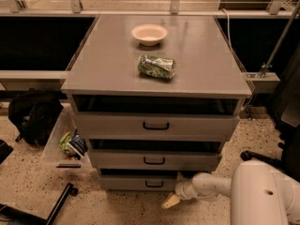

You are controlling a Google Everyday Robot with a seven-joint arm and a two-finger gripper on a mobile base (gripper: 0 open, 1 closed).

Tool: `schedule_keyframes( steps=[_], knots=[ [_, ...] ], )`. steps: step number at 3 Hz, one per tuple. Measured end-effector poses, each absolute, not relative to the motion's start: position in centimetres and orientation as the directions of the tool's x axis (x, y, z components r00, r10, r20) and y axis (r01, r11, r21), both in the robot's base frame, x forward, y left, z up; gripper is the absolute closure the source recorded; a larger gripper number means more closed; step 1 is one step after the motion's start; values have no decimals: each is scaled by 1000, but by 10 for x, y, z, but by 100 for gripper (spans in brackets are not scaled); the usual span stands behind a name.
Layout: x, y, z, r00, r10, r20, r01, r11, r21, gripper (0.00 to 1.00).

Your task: Open bottom drawer

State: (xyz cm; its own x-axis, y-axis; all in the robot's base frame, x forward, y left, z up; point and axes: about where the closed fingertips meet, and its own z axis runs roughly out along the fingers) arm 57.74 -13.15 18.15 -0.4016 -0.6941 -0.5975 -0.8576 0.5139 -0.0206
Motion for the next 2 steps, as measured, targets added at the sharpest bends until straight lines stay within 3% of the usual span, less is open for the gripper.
schedule_keyframes(
  steps=[2],
  knots=[
    [578, -128, 183, -396, -700, -594, -861, 508, -23, 0]
  ],
)
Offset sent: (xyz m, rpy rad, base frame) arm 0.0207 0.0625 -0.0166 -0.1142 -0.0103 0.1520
